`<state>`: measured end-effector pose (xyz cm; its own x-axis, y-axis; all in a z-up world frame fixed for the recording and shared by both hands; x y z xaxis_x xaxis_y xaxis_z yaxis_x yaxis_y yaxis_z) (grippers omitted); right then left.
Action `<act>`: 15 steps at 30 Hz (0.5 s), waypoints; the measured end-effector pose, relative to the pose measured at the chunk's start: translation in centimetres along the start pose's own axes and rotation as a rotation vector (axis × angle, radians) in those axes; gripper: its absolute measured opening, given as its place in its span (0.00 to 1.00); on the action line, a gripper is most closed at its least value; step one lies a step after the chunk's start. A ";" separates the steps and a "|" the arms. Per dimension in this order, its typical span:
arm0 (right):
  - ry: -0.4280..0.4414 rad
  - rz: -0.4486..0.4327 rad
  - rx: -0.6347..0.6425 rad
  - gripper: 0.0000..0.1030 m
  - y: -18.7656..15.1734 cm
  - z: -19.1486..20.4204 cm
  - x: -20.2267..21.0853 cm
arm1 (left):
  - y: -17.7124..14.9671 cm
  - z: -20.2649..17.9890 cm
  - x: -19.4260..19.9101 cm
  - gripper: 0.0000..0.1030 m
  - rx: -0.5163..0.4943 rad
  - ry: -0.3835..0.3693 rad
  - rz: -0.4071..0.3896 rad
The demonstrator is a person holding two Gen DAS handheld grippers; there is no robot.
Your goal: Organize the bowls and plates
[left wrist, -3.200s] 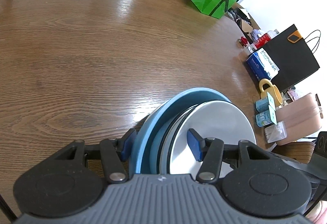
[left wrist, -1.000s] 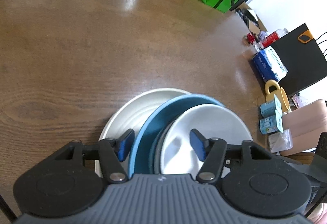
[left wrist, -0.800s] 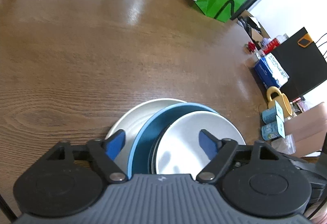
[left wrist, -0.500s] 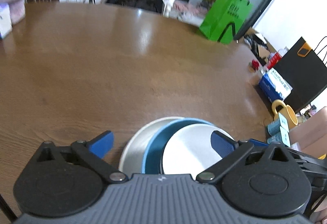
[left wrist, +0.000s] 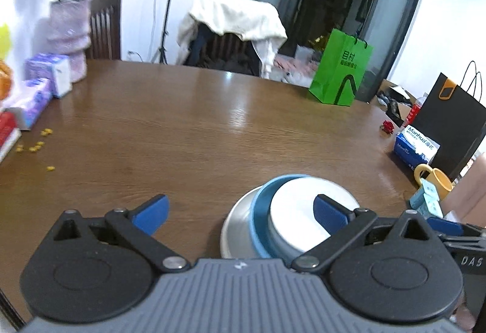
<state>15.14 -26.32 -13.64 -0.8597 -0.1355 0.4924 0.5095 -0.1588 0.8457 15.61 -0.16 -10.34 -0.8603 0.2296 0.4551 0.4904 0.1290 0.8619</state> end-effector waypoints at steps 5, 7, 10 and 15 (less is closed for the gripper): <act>-0.027 -0.060 0.010 1.00 -1.9 1.3 4.7 | -2.2 0.9 6.6 1.00 -0.057 0.061 -0.059; -0.039 -0.082 0.023 1.00 -3.1 2.1 6.8 | -3.2 1.4 9.0 1.00 -0.052 0.079 -0.058; -0.034 -0.086 0.033 1.00 -4.9 3.2 9.8 | -5.0 2.3 12.3 1.00 -0.070 0.125 -0.066; -0.041 -0.086 0.035 1.00 -7.5 4.7 14.1 | -6.5 2.9 16.9 1.00 -0.096 0.157 -0.077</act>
<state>-0.98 -22.48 -12.10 -0.9012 -0.0824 0.4255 0.4331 -0.1341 0.8913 -1.72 5.64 -8.86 -0.9098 0.0682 0.4094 0.4128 0.0458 0.9097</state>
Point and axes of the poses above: each gripper's, at about its wrist camera, not at the fingertips, and x roughly against the way its jaws point, z to its left, y to its top, the point moved 6 cm from there along -x, roughly the way its jaws point, and after that the axes turned 11 degrees about -z, right-handed, at the moved point
